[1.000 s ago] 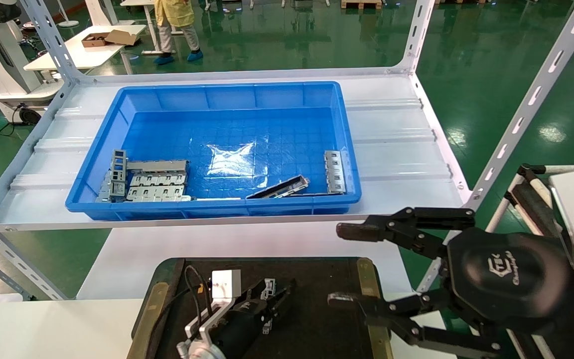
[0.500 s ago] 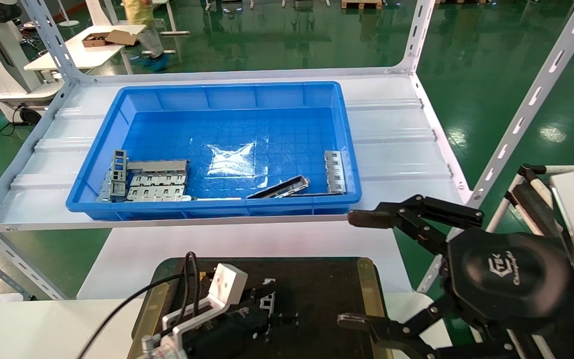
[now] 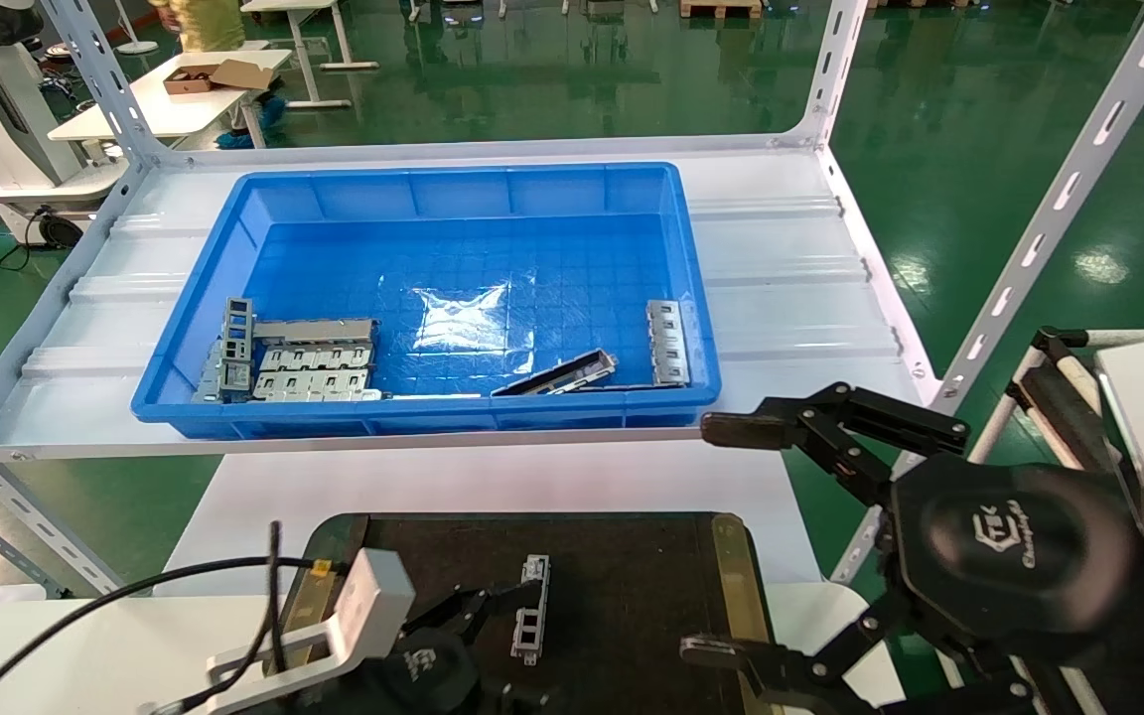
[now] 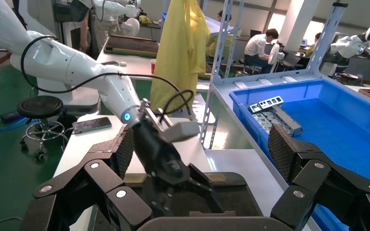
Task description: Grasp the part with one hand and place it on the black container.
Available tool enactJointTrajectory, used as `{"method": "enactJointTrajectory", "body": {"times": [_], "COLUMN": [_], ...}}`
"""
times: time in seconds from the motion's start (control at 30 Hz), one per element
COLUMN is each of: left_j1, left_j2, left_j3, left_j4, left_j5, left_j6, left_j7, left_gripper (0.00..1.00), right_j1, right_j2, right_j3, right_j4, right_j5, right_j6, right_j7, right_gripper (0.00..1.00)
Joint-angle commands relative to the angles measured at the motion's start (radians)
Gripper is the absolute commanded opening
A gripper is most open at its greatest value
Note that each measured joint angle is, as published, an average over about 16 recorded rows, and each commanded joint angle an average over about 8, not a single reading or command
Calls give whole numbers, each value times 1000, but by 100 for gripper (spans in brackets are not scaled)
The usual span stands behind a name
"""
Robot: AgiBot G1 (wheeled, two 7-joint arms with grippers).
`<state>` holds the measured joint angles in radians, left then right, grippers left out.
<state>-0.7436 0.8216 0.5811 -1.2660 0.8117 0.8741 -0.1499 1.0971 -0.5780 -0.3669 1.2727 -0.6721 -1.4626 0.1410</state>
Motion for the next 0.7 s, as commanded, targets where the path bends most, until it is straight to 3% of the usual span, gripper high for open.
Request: {"method": "enactJointTrajectory", "body": {"times": [0.03,0.3,0.7], "left_j1": [2,-39,-89], "left_j2": [-12,-53,-103], "left_j3": [-23,-58,-96], "left_j4": [21,101,138], "left_j5": [-28,-73,-126], "left_j6": [64,235,357], "left_j7": [48,130,160], "left_gripper": [100,100,100], "right_j1": [0,0,0], "right_j2": [0,0,0], "right_j3": [0,0,0], "right_j4": [0,0,0], "right_j5": [0,0,0], "right_j6": [0,0,0], "right_j7": [0,0,0], "right_gripper": [100,100,100]}}
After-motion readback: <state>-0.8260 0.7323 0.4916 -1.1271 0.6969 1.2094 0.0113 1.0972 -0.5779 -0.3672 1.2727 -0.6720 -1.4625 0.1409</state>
